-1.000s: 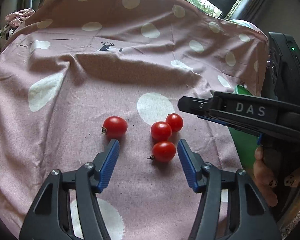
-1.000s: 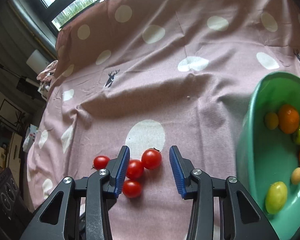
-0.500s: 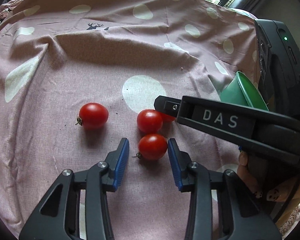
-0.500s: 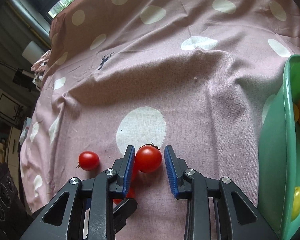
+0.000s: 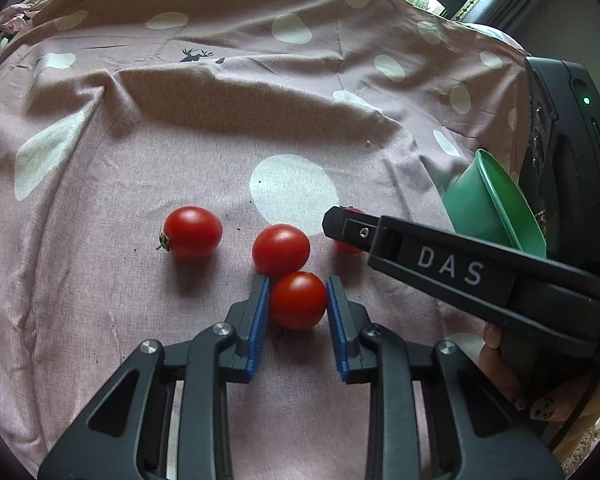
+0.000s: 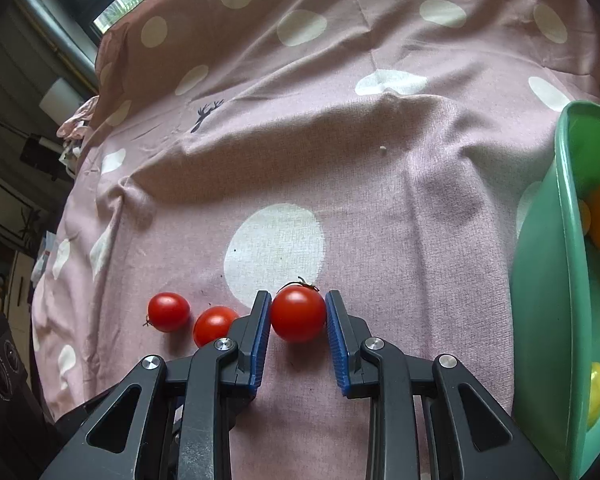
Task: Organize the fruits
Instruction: 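Close the right gripper around a red cherry tomato, then carry the cherry tomato with the right gripper over the green bowl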
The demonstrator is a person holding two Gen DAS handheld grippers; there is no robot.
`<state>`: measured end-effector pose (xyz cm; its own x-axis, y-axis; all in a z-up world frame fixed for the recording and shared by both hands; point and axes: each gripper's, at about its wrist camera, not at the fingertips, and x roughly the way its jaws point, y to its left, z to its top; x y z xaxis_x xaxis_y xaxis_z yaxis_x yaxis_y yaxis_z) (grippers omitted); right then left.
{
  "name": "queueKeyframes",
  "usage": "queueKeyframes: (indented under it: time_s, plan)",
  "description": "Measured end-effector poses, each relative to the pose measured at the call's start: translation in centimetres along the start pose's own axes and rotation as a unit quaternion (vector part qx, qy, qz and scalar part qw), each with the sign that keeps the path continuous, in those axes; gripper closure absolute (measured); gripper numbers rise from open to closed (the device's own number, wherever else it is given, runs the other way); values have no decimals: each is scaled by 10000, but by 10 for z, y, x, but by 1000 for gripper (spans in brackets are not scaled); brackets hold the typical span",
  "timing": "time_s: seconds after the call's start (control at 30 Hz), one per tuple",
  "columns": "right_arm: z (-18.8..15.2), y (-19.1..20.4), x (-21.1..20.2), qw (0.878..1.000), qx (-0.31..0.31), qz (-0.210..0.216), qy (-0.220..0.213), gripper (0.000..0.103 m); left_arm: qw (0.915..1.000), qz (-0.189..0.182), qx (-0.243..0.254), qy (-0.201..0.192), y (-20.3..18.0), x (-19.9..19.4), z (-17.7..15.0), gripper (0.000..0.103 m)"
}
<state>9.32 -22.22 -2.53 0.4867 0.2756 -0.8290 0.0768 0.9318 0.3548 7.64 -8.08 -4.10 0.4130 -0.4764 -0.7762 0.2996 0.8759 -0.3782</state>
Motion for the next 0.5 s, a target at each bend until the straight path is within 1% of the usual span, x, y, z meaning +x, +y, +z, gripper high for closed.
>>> queueKeyframes:
  time_s: [0.13,0.27,0.4,0.5]
  plan:
    - [-2,-1,-10,9999,7,19,-122,74,9999,-38,65,-103,-4,-8,-1,75]
    - [-5,-2,-22,9997,68,51,-250,74,9996,84,173,-230,-8,-17,-2,75]
    - [-14,-7,-39,9990,114,69,-438,74,9992,63,235,-331,-10,-26,-6,75]
    - [-23,-14,-50,9983,235,232,-490,74,9984,99,339,-450,-15,-34,-8,75]
